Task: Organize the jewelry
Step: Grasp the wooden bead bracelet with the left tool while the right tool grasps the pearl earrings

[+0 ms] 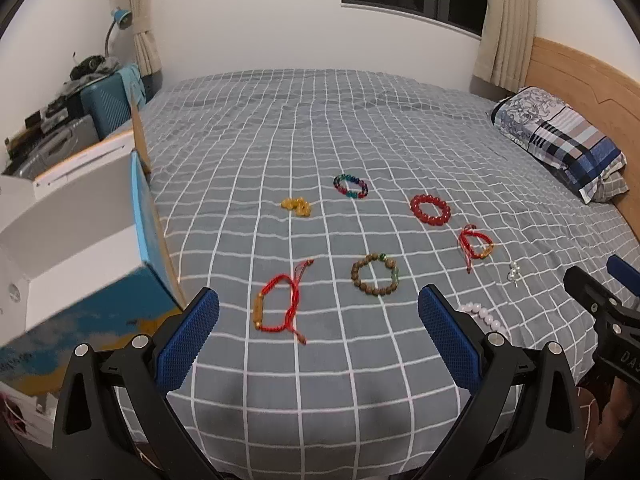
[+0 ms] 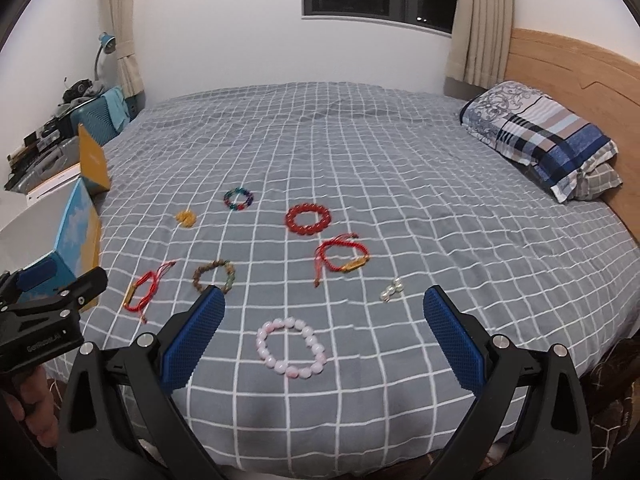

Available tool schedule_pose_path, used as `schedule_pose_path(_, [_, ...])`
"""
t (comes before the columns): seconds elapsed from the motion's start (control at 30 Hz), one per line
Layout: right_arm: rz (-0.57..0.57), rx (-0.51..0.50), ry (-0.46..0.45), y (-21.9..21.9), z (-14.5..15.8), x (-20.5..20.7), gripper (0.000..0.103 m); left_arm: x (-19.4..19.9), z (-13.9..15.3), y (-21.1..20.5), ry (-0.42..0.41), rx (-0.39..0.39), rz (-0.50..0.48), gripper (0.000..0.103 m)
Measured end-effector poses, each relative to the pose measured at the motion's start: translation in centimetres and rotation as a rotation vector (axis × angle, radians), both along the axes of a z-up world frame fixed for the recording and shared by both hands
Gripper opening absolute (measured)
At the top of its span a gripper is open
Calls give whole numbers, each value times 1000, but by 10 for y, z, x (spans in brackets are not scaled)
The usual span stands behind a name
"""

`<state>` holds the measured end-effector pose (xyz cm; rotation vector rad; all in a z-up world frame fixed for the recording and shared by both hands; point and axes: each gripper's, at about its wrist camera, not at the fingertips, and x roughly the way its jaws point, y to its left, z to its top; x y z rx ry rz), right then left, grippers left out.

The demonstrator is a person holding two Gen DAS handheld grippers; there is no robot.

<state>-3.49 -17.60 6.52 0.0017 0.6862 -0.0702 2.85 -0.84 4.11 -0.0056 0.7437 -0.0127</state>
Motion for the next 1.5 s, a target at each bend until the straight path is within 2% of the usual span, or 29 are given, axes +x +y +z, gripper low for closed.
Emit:
schedule_pose_path(0.27, [-37, -10, 13, -14, 15, 26, 96, 31, 10, -17, 26, -5, -37, 97])
schedule_pose_path(0.47, [-80, 7, 81, -42, 13, 61, 96, 61, 6, -37, 64, 1, -72, 97])
schedule_pose_path(0.63, [-131, 61, 179, -65, -15, 95, 96, 92, -15, -49, 135, -25, -86, 97])
schedule_pose_path(0.8, [-145, 51, 245, -71, -54, 113, 96, 106, -47, -61, 166, 16, -110, 97])
schedule_pose_path(0.93, [-154, 32, 284, -75, -78, 123, 96, 120, -72, -63, 234, -4, -121, 97])
schedule_pose_path(1.17, [-153, 19, 335, -79, -101, 133, 96, 134, -97, -71, 260, 37, -127, 97])
schedule_pose_path(1.5, [-165, 27, 394, -86, -124, 146, 96, 148, -128, -72, 315, 37, -120, 97])
